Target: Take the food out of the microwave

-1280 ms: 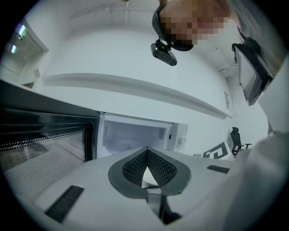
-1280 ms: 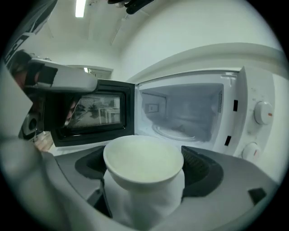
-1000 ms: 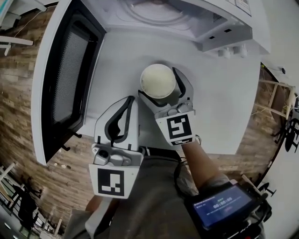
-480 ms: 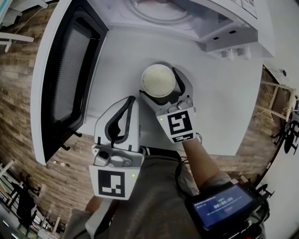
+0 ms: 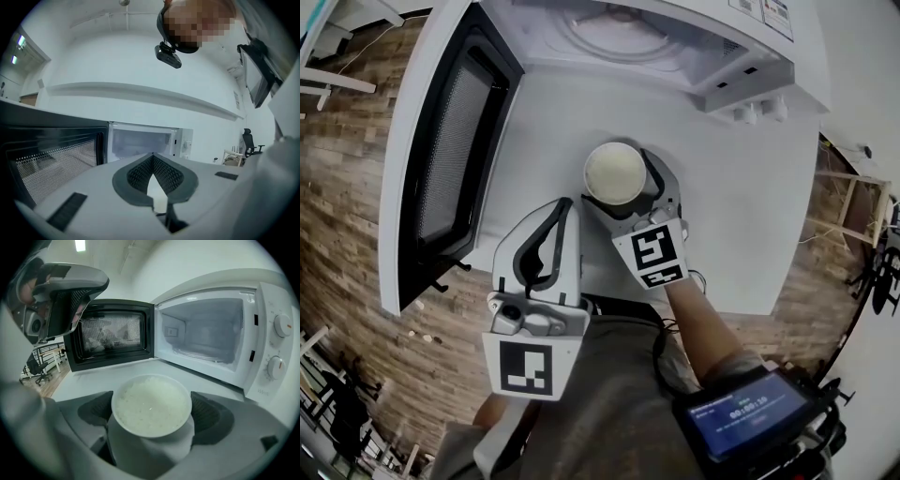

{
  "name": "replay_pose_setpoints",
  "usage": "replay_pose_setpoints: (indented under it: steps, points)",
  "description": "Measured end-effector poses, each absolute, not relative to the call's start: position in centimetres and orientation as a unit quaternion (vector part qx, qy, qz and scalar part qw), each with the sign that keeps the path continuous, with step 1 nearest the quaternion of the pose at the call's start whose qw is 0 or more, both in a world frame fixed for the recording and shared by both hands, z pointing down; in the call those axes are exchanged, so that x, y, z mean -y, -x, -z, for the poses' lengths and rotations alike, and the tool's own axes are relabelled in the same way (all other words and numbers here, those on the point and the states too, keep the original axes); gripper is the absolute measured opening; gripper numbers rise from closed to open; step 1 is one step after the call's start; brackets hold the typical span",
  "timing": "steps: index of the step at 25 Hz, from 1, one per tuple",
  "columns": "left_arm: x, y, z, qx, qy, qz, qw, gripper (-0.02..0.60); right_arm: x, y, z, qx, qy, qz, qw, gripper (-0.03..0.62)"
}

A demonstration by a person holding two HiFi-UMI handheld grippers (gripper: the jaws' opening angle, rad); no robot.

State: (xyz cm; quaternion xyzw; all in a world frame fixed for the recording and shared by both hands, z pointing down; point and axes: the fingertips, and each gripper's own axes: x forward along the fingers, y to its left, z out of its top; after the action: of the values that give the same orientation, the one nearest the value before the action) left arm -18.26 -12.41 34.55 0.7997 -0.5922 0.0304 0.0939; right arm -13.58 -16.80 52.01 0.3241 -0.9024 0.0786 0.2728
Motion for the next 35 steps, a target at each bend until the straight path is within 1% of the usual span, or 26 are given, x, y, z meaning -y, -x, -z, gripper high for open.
replay_pose_setpoints:
  steps: [5,9,13,16,17,18,19,21,22,25,27,31,35]
  points:
    - [11.4,18.3,-33.5,0.595,-0.799,-0.031,0.080,0.006,15.8,13.2,-50.6,0.905,-0.325,-0.067,0.266,0.509]
    - [10.5,17.4,-31.8,0.594,-0.801,-0.014,0.068,0.006,14.4,12.2,-48.0,0.908,-0.334,-0.081,0.241,0.509]
    - [9.6,15.2,-30.1,0.582,-0.812,-0.004,0.049,0.006,13.1,10.2,-44.7,0.910,-0.351,-0.096,0.200,0.508]
    - [9.5,13.9,-29.2,0.576,-0.817,0.007,0.034,0.006,13.3,8.5,-40.7,0.914,-0.366,-0.101,0.146,0.502]
    - [9.5,13.6,-28.7,0.574,-0.819,0.012,0.027,0.006,13.6,8.1,-39.2,0.915,-0.372,-0.097,0.126,0.480]
    - [9.4,13.2,-28.3,0.571,-0.820,0.015,0.021,0.006,13.6,7.8,-37.7,0.914,-0.379,-0.092,0.111,0.440]
    - [9.0,12.7,-27.8,0.569,-0.822,0.017,0.018,0.006,13.2,7.4,-36.3,0.912,-0.387,-0.086,0.101,0.377]
    - [8.1,11.9,-26.6,0.564,-0.826,0.018,0.010,0.006,11.9,6.8,-34.1,0.909,-0.400,-0.074,0.090,0.195]
    - [7.8,11.5,-26.0,0.561,-0.827,0.018,0.004,0.006,11.3,6.6,-33.0,0.909,-0.403,-0.069,0.083,0.147]
    - [7.5,11.0,-24.5,0.559,-0.829,0.020,-0.016,0.006,10.3,6.2,-29.8,0.909,-0.410,-0.057,0.048,0.054]
    - [7.4,10.8,-23.7,0.559,-0.828,0.020,-0.029,0.006,10.0,5.8,-27.8,0.907,-0.419,-0.044,0.028,0.025]
    - [5.5,10.7,-21.9,0.560,-0.827,0.019,-0.045,0.006,8.2,5.8,-24.1,0.904,-0.426,-0.014,0.008,0.011]
    - [5.6,10.0,-21.4,0.557,-0.828,0.009,-0.058,0.006,8.2,5.7,-22.8,0.906,-0.424,0.001,-0.006,0.008]
